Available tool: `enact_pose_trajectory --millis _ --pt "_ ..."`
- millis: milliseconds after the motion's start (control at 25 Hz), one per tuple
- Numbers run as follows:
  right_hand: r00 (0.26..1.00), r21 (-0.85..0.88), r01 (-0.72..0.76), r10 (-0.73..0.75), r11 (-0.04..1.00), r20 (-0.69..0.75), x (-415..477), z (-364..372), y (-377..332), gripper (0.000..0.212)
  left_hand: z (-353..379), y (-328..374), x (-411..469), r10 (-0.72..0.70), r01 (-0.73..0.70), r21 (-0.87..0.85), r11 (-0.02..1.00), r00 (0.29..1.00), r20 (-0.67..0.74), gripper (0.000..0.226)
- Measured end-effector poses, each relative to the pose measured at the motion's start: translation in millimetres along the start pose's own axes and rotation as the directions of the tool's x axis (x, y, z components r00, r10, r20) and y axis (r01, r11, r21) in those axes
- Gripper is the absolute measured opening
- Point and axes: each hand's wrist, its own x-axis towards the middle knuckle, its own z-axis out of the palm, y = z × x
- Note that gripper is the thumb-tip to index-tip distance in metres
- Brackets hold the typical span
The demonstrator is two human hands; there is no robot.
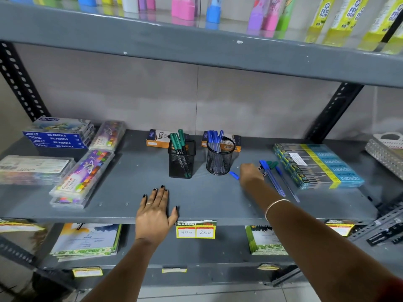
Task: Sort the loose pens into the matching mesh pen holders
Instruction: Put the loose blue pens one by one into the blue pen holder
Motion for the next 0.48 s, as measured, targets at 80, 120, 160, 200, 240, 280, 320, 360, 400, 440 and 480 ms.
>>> enact_pose_trajectory --millis 80,120,160,200,240,280,320,360,400,440,480 --pt "1.0 0.01 -0.004 0.004 1.0 -0.016 -2.9 -4.0 -1.3 0.033 -0.6 -0.1 -0.3 0.004 -0.004 -0.001 1.0 1.0 0.006 0.062" --pt "0.999 0.06 -0.018 0.02 0.998 -0.044 -3.0 -12.5 -1.4 0.032 -0.9 -0.1 -0.5 0.008 -0.008 0.005 1.0 1.0 0.01 0.063" --pt "0.994 0.138 -0.039 0.053 0.99 -0.094 0.0 -26.0 -0.9 0.031 -1.3 0.0 -0.6 0.011 -0.011 0.016 1.0 1.0 0.013 0.063" --pt "0.984 0.224 -0.059 0.095 0.973 -0.152 4.1 -44.4 -0.9 0.03 -1.6 0.1 -0.5 0.012 -0.012 0.023 1.0 1.0 0.018 0.063" --pt "0.968 0.308 -0.065 0.135 0.949 -0.212 9.5 -65.6 -2.2 0.029 -1.4 0.0 -0.4 0.012 -0.013 0.023 1.0 1.0 0.023 0.063" --pt "0.948 0.387 -0.054 0.17 0.92 -0.271 15.0 -87.1 -6.0 0.03 -1.2 -0.2 -0.2 0.011 -0.012 0.019 1.0 0.999 0.031 0.063" --pt "0.926 0.449 -0.023 0.188 0.893 -0.326 20.6 -105.5 -12.1 0.03 -1.3 -0.6 0.1 0.01 -0.011 0.02 1.0 0.999 0.035 0.063" --pt "0.91 0.492 0.021 0.188 0.87 -0.37 25.1 -118.6 -20.7 0.029 -1.1 -0.8 0.1 0.009 -0.01 0.022 1.0 0.999 0.037 0.063" --pt "0.902 0.512 0.061 0.172 0.857 -0.395 28.7 -124.6 -30.7 0.028 -1.1 -0.9 0.0 0.009 -0.009 0.024 1.0 0.999 0.036 0.063" --pt "0.909 0.511 0.084 0.145 0.855 -0.392 30.0 -124.9 -41.8 0.028 -1.6 -0.7 -0.2 0.008 -0.009 0.023 1.0 0.999 0.035 0.063" --pt "0.928 0.492 0.078 0.117 0.867 -0.355 32.1 -118.7 -51.2 0.029 -2.2 -0.3 -0.5 0.006 -0.007 0.023 1.0 0.999 0.034 0.063"
